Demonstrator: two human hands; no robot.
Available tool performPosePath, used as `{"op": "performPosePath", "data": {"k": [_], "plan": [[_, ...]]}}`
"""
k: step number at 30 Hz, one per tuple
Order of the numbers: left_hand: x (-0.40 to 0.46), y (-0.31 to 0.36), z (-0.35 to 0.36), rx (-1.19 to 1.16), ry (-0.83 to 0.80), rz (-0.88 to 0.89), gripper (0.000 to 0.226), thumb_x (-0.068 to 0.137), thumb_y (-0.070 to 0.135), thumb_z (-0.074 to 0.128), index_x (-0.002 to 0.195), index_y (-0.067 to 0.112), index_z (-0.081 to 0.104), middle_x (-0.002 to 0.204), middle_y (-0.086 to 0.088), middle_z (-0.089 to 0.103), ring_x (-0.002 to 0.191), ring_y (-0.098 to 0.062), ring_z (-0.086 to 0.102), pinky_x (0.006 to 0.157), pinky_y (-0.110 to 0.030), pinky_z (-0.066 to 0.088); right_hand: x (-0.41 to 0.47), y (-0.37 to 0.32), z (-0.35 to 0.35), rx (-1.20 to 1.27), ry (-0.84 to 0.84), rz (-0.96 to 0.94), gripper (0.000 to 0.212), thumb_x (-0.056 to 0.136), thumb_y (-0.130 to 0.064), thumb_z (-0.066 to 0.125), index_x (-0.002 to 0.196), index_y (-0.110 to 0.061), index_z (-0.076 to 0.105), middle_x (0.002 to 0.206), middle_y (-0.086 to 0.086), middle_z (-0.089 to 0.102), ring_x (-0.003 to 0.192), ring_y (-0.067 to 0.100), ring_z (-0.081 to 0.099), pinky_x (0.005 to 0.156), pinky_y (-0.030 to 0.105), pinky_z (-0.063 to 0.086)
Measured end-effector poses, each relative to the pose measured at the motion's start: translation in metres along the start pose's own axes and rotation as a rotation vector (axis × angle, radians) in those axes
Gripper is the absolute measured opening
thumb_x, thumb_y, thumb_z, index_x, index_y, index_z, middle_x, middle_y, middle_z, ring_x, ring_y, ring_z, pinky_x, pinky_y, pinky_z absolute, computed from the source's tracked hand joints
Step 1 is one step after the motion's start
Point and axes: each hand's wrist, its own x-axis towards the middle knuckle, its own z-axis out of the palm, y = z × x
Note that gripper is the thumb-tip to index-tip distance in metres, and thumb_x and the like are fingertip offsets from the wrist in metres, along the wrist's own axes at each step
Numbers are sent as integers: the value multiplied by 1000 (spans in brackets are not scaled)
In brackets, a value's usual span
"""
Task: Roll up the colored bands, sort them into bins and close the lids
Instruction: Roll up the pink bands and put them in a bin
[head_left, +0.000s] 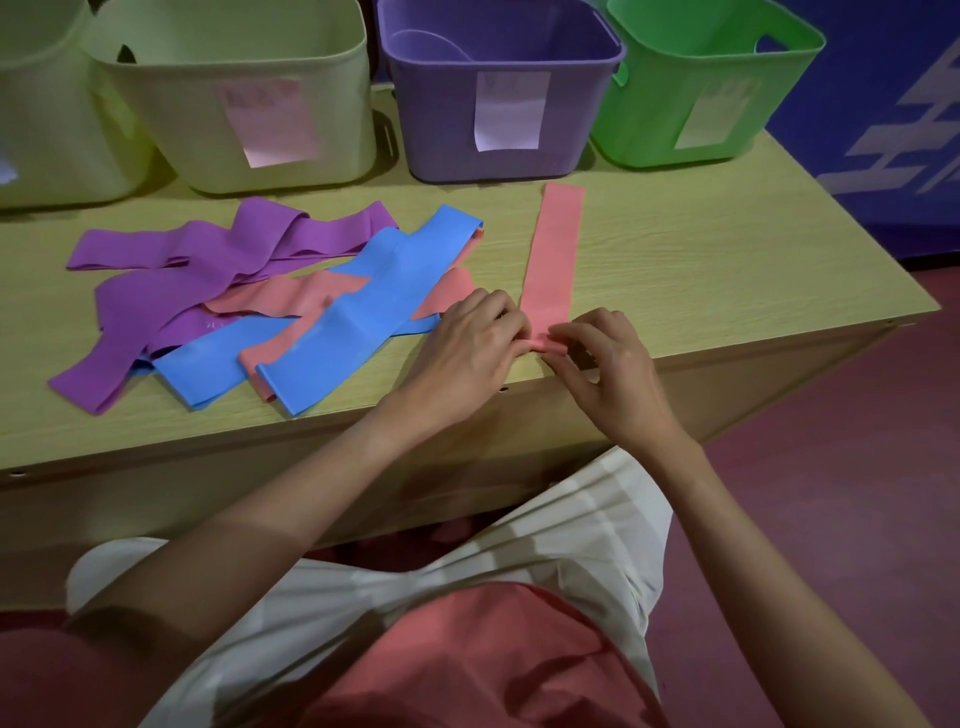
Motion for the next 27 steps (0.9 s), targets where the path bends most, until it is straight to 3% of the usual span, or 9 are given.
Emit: {"op": "performPosePath", "data": {"k": [4,9,12,21,27], "plan": [[-2,1,-1,-9,5,6,10,94,16,59,93,7,63,93,-4,58,88,-19,50,75,-34,44,4,2,-4,9,-46,7,14,92,-21,64,94,-7,66,84,4,57,80,22,49,66,42,47],[-8,1,-3,-24,15,6,11,94,16,58,93,7,65,93,-4,60,88,-18,50,76,-30,40,-1,-3,-4,10,-37,-17,22,94,-25,60,94,-5,68,88,5,58,83,21,48,70,34,43],[-10,-1,-3,-25,10,11,11,95,15,58,93,8,66,92,-4,60,86,-19,51,75,-32,42,-2,-4,-3,41,-42,-22,17,94,-20,62,95,-5,68,87,5,59,81,22,51,69,38,46],[-5,-1,0,-88,14,-31,10,95,14,57,98,9,65,93,-3,61,88,-18,55,77,-33,45,-8,-8,7,24,124,34,16,92,-13,61,98,-5,73,82,7,58,78,25,52,64,37,45],[-5,-2,2,-93,5,-45,9,94,16,58,95,8,62,92,-4,60,88,-19,52,77,-33,44,-7,-12,7,19,124,69,13,92,-12,63,98,-5,71,81,7,57,77,23,50,66,32,41]]}}
